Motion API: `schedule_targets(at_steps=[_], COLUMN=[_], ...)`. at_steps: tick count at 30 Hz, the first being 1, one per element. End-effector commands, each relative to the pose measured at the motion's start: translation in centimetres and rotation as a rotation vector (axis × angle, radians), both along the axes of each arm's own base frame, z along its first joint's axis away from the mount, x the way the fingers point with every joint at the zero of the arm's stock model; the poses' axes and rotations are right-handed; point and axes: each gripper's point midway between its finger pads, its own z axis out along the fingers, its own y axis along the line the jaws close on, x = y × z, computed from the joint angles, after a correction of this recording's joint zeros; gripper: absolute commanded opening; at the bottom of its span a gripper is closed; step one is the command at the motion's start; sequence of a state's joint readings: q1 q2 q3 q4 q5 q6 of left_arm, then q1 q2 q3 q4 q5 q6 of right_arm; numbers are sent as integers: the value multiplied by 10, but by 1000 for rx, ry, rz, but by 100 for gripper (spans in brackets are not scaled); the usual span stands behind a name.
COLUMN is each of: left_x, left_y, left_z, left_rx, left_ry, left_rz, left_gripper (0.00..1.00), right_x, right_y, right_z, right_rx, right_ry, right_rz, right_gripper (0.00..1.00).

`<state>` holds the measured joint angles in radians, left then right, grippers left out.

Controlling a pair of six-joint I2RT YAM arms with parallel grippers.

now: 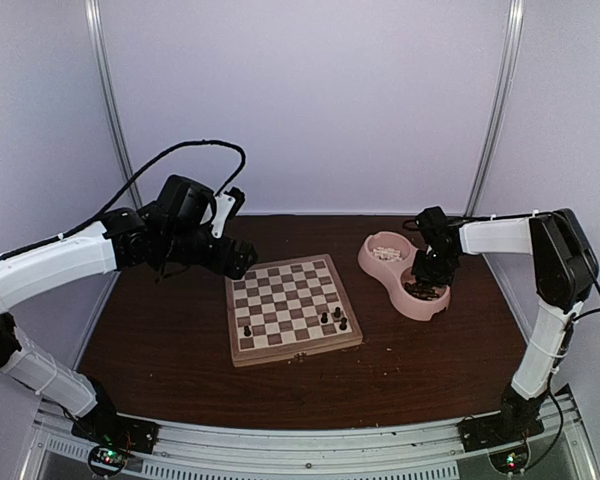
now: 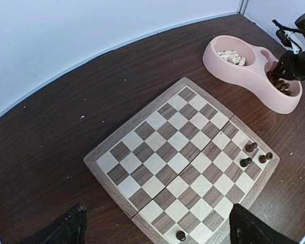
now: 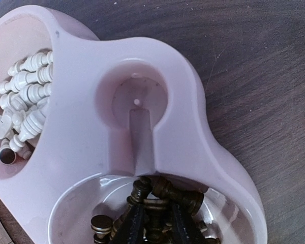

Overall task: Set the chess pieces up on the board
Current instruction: Pick up the chess pile from the storage box.

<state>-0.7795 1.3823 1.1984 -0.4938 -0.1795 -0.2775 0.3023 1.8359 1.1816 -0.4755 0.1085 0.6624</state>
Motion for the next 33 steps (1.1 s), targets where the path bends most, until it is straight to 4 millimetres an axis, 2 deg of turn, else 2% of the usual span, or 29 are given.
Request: schedule_targets(at_steps=[1, 6, 10, 15, 17, 20, 25, 33], left_x=[8, 7, 7, 6, 6, 7, 7, 8], left_y=[-3, 0, 1, -1, -1, -2, -5, -8], left_z=[6, 7, 5, 5, 6, 6, 6, 0], left_rx=[-13, -3, 1, -12, -11, -15, -25, -18], left_ry=[-35, -39, -41, -38, -35, -44, -40, -33], left_rz=[-2, 2, 5, -2, -4, -5, -15, -23], left_gripper=[98, 98, 98, 98, 97, 97, 97, 97], right_x=[8, 9, 8, 7, 5, 3, -1, -4], right_y=[-3, -2, -3, -2, -3, -1, 5, 8], right_z=[0, 4, 7, 16, 18, 19, 21, 14], right_rx=[-14, -7, -11, -7, -14, -8, 10, 16], right_ry=[5, -4, -1, -25, -16, -17, -7, 21], right_rz=[-20, -15, -9, 9, 17, 41, 83, 104], right_gripper=[23, 19, 11, 10, 11, 17, 22, 24])
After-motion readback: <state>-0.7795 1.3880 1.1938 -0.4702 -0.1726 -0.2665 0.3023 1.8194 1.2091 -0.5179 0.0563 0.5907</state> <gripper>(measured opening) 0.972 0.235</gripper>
